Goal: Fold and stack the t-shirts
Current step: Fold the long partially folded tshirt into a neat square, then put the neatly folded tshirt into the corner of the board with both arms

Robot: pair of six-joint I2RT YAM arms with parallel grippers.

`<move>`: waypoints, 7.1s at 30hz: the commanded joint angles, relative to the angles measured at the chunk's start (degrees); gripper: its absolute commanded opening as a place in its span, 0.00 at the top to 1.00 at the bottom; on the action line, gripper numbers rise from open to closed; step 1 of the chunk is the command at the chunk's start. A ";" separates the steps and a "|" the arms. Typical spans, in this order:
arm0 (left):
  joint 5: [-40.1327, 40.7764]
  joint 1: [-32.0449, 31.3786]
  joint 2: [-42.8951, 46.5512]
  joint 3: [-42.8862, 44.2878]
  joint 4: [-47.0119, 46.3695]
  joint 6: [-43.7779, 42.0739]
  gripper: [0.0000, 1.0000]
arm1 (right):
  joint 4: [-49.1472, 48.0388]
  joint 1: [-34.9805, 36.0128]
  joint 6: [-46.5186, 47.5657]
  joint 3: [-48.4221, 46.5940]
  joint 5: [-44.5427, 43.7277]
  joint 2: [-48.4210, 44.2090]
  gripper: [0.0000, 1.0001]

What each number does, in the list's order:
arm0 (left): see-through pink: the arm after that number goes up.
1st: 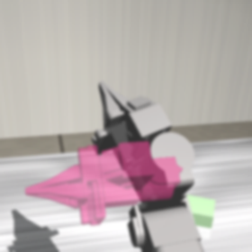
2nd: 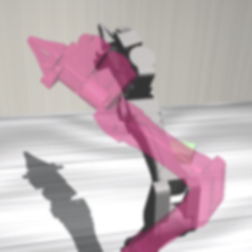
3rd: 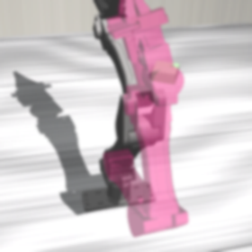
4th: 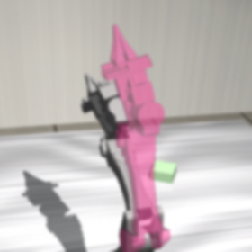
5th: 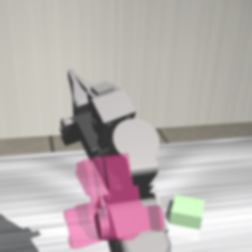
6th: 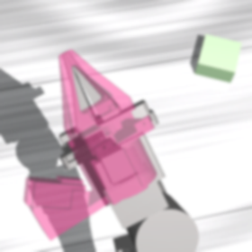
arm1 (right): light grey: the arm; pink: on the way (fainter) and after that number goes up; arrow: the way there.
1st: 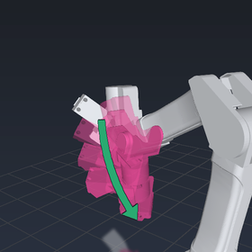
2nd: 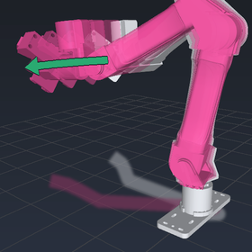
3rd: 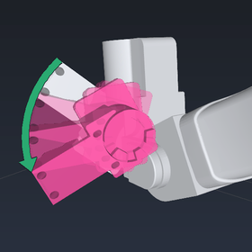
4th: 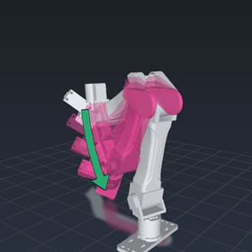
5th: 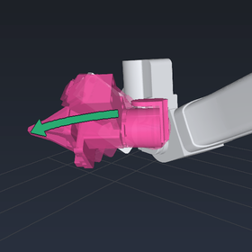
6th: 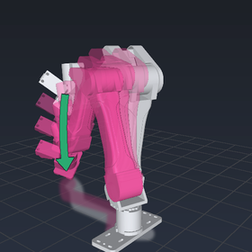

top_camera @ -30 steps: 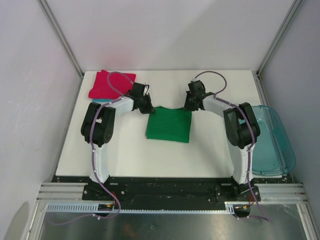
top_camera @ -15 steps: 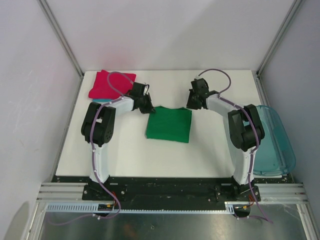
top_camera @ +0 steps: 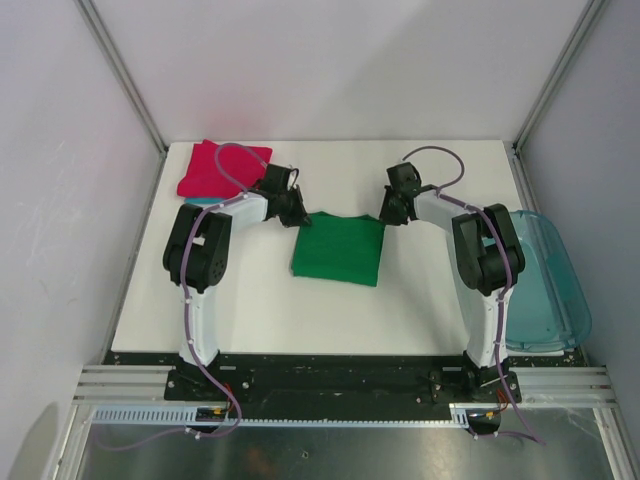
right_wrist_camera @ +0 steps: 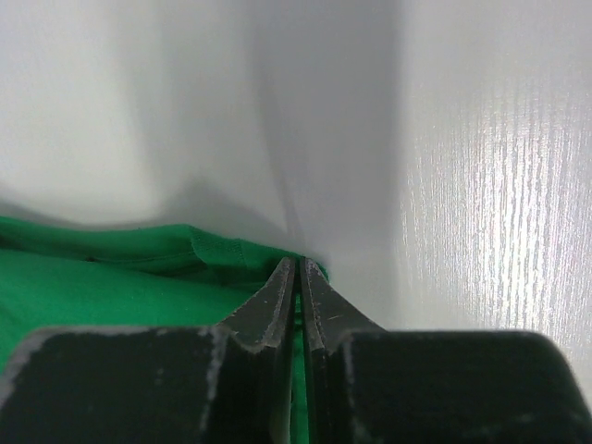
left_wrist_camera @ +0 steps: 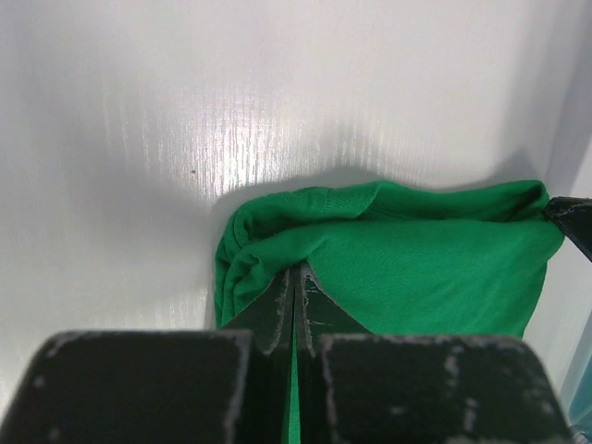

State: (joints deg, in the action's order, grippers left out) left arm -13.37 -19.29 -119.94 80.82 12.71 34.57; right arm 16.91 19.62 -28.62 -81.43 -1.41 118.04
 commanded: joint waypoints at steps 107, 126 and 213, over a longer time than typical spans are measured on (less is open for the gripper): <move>29.87 10.23 -9.26 20.75 16.14 -7.89 0.69 | 4.38 -10.93 -1.10 3.29 -0.49 -5.09 1.00; 30.78 7.99 -11.60 24.18 21.56 -8.14 0.99 | 4.57 -11.84 -1.20 3.28 2.13 -5.88 1.00; 4.59 -14.09 2.96 12.24 17.89 -1.34 0.54 | 4.55 -14.08 1.44 -0.70 -7.83 -2.76 0.55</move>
State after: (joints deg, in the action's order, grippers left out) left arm -7.75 -33.52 -114.43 89.76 30.96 34.79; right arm 23.46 6.42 -26.92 -80.07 -7.55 114.80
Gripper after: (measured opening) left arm 0.460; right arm 0.458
